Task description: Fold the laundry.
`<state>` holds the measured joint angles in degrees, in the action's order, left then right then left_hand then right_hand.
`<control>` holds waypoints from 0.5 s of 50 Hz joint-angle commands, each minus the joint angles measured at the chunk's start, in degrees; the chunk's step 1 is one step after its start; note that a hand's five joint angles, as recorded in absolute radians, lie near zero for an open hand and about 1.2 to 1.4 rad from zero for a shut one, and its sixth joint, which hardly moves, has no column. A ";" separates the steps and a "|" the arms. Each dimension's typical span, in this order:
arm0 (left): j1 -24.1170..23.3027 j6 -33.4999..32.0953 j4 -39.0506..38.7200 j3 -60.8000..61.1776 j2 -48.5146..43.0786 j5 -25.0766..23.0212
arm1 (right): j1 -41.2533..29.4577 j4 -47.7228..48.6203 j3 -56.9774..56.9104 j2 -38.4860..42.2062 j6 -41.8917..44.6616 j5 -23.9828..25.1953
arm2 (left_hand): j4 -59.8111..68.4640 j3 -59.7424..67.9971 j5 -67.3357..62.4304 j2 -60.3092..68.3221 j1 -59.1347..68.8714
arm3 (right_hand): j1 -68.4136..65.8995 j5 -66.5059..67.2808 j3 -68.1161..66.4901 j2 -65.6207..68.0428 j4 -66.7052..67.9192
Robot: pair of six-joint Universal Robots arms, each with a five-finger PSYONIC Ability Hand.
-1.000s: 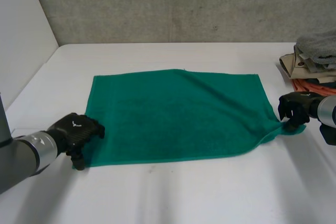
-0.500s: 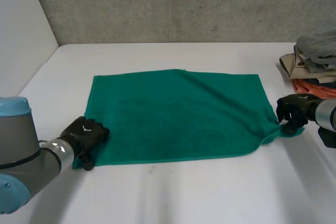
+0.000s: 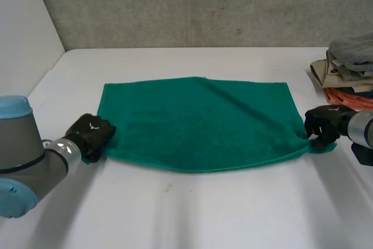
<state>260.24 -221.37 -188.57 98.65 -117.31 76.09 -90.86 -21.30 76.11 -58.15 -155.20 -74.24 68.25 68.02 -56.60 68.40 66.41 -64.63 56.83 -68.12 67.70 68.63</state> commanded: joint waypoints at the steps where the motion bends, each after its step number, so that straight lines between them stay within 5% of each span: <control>1: 0.44 0.06 2.50 0.84 2.08 -1.03 | -0.01 -1.29 0.27 -2.31 1.99 -0.29 | 11.75 11.98 -13.40 11.60 13.59 | -15.37 13.17 -11.88 12.30 11.37; 8: 1.41 -0.38 12.77 5.85 12.01 -2.87 | 0.16 -10.15 1.93 -7.67 16.04 -0.55 | 11.75 11.98 -13.40 11.60 13.59 | -15.37 13.17 -11.88 12.30 11.37; 13: 1.93 -2.30 24.10 8.14 16.58 -2.88 | 2.44 -20.44 8.69 -10.05 34.55 -3.97 | 11.75 11.98 -13.40 11.60 13.59 | -15.37 13.17 -11.88 12.30 11.37; 17: 4.56 -5.81 27.64 7.09 16.68 -2.70 | 4.90 -17.75 10.38 -10.23 42.77 -6.61 | 11.75 11.98 -13.40 11.60 13.59 | -15.37 13.17 -11.88 12.30 11.37; 25: 3.35 -5.67 25.46 -3.87 14.14 -2.52 | 3.25 -8.77 5.47 -7.25 33.49 -9.96 | 11.75 11.98 -13.40 11.60 13.59 | -15.37 13.17 -11.88 12.30 11.37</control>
<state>264.88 -227.94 -160.88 104.04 -100.41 73.36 -86.45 -36.95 85.83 -68.12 -114.64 -81.84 68.25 68.04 -56.60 68.42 66.41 -64.63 56.83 -68.16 67.70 68.64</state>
